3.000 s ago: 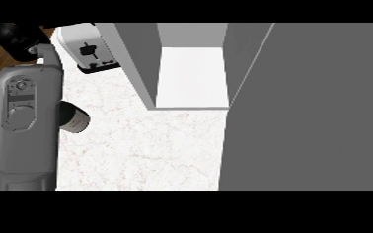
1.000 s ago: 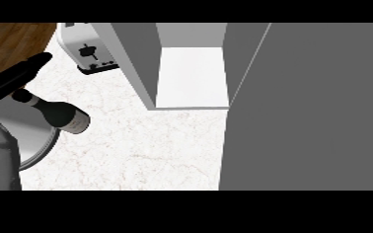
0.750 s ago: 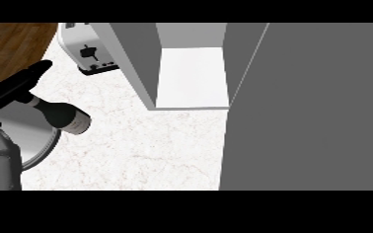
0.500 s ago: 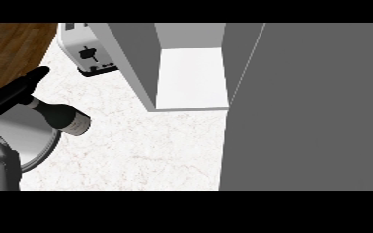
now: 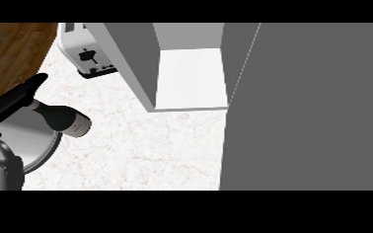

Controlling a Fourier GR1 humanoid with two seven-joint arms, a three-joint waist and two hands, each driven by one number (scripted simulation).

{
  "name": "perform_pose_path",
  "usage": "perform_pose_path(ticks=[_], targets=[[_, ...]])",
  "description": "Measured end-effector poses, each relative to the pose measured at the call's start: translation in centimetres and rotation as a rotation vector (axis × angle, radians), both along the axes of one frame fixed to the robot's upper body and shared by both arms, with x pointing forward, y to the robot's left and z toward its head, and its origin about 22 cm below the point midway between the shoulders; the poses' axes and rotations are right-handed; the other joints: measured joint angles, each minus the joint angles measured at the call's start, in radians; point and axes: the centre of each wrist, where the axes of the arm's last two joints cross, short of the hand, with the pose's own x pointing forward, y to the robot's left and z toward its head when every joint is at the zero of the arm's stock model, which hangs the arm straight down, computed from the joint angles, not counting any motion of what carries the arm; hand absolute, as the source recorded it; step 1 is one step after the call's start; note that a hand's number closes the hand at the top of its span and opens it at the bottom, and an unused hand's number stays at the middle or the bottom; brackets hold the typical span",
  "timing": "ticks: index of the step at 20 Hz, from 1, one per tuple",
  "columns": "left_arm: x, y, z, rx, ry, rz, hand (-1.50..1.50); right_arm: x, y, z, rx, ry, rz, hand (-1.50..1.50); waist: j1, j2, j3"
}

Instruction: Pick up the wine, place it into the cabinet and close the cabinet

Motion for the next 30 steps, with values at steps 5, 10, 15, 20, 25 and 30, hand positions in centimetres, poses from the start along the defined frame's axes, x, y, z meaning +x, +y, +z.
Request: perform_pose_path(ticks=[5,10,15,20,25,30], targets=[[-0.4,0.6,-0.8,0.019,-0.021,0.006,-1.50,0.1,0.1,0.0,0.002,-0.011,0.002,-1.50,-0.004,0.000,0.004],[-0.7,1.2,-1.4,0.029,-0.032,-0.003,-1.50,0.1,0.3,-0.1,0.004,-0.020,0.016,-1.50,-0.012,-0.001,0.008],[-1.1,1.6,-1.9,0.046,-0.042,-0.027,-1.50,0.1,0.5,-0.1,0.009,-0.027,0.020,-1.50,-0.015,-0.002,0.011],[-1.4,2.0,-2.5,0.069,-0.062,-0.032,-1.50,0.2,0.6,-0.1,0.017,-0.040,0.026,-1.50,-0.020,0.000,0.014],[-1.5,2.1,-3.4,0.071,-0.073,-0.038,-1.50,0.2,0.8,-0.2,0.022,-0.045,0.033,-1.50,-0.028,0.003,0.014],[-1.6,2.2,-4.1,0.068,-0.095,-0.039,-1.50,0.1,0.9,-0.3,0.027,-0.046,0.039,-1.50,-0.034,0.003,0.014]])
